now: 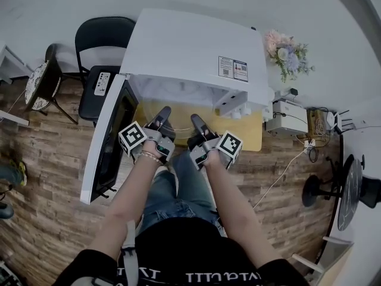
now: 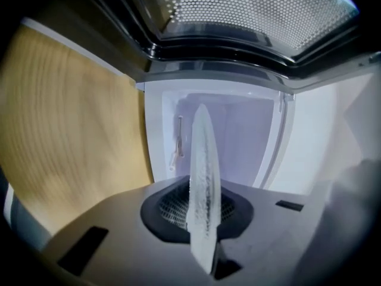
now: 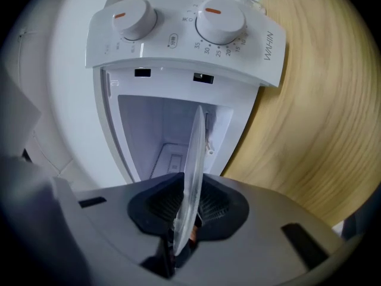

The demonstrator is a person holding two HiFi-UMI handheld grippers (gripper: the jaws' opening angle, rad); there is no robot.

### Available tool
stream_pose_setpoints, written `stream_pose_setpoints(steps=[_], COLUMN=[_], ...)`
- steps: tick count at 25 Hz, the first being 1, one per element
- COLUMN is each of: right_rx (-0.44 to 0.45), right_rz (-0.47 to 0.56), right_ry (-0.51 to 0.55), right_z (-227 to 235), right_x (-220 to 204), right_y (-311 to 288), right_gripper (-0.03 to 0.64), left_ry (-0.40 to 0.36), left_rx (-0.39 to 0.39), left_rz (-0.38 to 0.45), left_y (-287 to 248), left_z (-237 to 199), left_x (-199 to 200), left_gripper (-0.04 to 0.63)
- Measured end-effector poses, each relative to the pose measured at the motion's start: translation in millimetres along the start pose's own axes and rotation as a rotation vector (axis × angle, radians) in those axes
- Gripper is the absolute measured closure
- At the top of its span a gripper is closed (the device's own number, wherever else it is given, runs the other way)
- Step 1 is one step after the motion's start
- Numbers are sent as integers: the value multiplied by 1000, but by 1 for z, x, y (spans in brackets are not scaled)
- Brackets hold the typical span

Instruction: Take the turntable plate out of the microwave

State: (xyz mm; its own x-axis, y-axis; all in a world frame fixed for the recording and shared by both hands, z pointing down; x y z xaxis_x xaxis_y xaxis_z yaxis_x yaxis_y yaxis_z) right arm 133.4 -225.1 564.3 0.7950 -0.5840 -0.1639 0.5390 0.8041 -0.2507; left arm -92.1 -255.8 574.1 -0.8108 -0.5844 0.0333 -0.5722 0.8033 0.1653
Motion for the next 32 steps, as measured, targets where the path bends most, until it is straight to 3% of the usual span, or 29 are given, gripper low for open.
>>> stream_pose_setpoints(steps=[10, 15, 17, 27, 32], right_rx=[19, -11, 8, 56, 41], right_rz=[40, 63, 71, 84, 78], right_ry=[45, 204, 223, 330, 411], right_z=[-15, -25, -30, -46, -57], right_x=[-2, -3, -6, -24, -32], right_y=[19, 25, 29, 73, 93], right_gripper=[557, 551, 549, 528, 525], left_ry=[33, 7, -8, -210, -383], left_rx=[-44, -32, -34, -72, -35], left_rz=[-84, -110, -115, -143, -199], left_y=[20, 27, 29, 54, 67], left_z=[17, 25, 30, 66, 80], left_x=[-16, -24, -28, -61, -74], left_gripper=[563, 563, 563, 563, 539])
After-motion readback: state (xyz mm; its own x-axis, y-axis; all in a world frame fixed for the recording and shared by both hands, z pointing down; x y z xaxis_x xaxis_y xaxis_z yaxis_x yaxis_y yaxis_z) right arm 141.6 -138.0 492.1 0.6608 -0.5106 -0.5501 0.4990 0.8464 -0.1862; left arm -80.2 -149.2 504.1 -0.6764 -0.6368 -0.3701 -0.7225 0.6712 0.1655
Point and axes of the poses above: the fingertips, and each gripper's own axes: y backward along the fingers, z to its right, x out of its top, the point moved 10 cm from there along y, backward along the fingers, and after that the axes turned 9 degrees about -x, right-handed, at the moved point
